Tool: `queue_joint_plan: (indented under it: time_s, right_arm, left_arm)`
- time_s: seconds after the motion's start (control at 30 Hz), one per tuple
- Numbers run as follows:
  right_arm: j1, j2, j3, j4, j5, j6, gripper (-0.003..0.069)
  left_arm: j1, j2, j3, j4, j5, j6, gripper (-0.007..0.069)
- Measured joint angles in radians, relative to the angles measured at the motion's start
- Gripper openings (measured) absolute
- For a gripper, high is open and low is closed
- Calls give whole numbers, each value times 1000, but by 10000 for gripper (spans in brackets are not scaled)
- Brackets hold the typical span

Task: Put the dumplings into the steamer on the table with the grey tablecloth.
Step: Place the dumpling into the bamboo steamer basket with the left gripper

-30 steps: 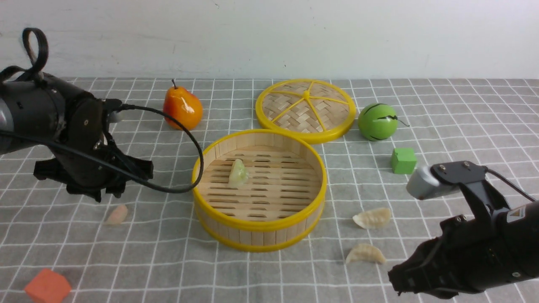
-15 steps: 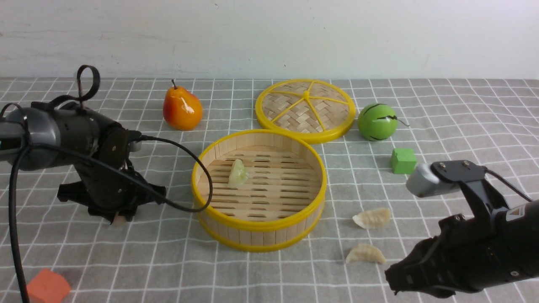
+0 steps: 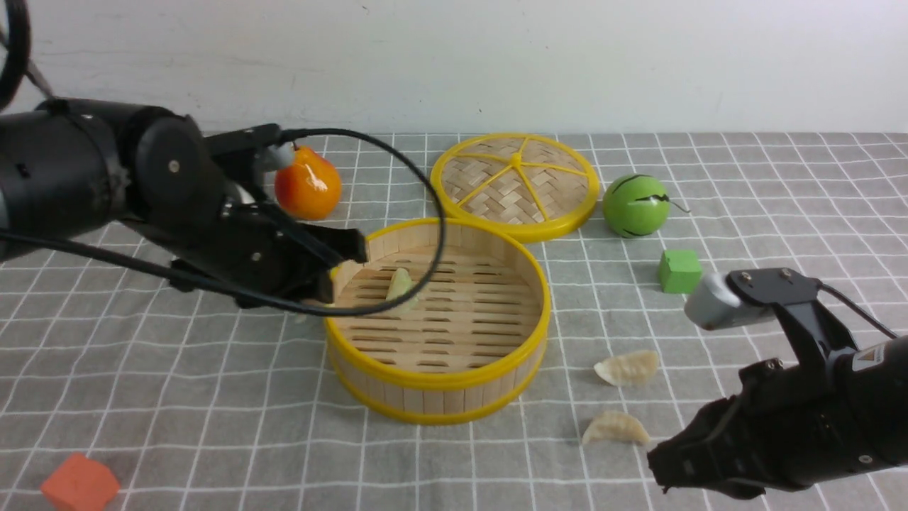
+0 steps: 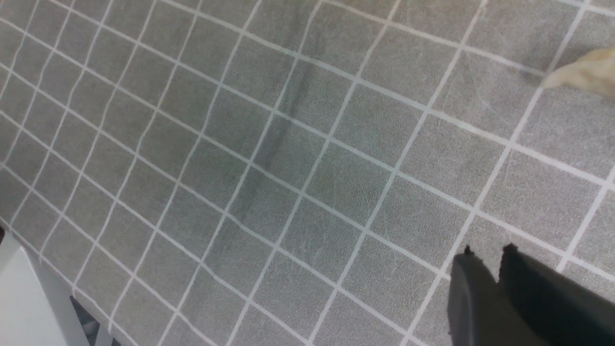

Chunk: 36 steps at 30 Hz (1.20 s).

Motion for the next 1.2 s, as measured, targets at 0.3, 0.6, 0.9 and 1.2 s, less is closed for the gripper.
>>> queue_joint_plan:
  time_s: [0.3, 0.6, 0.9, 1.2]
  right_arm:
    - [0, 1, 0, 0, -21, -43, 95]
    - [0, 2, 0, -1, 13, -111, 97]
    - [0, 2, 0, -3, -38, -112, 114]
    - [0, 2, 0, 35, -65, -107, 136]
  left_arm:
    - [-92, 250, -179, 114, 56, 18, 174]
    - [-92, 353, -256, 137, 122, 18, 192]
    - [-92, 373, -337, 120, 200, 17, 373]
    - [-92, 367, -421, 114, 266, 6, 391]
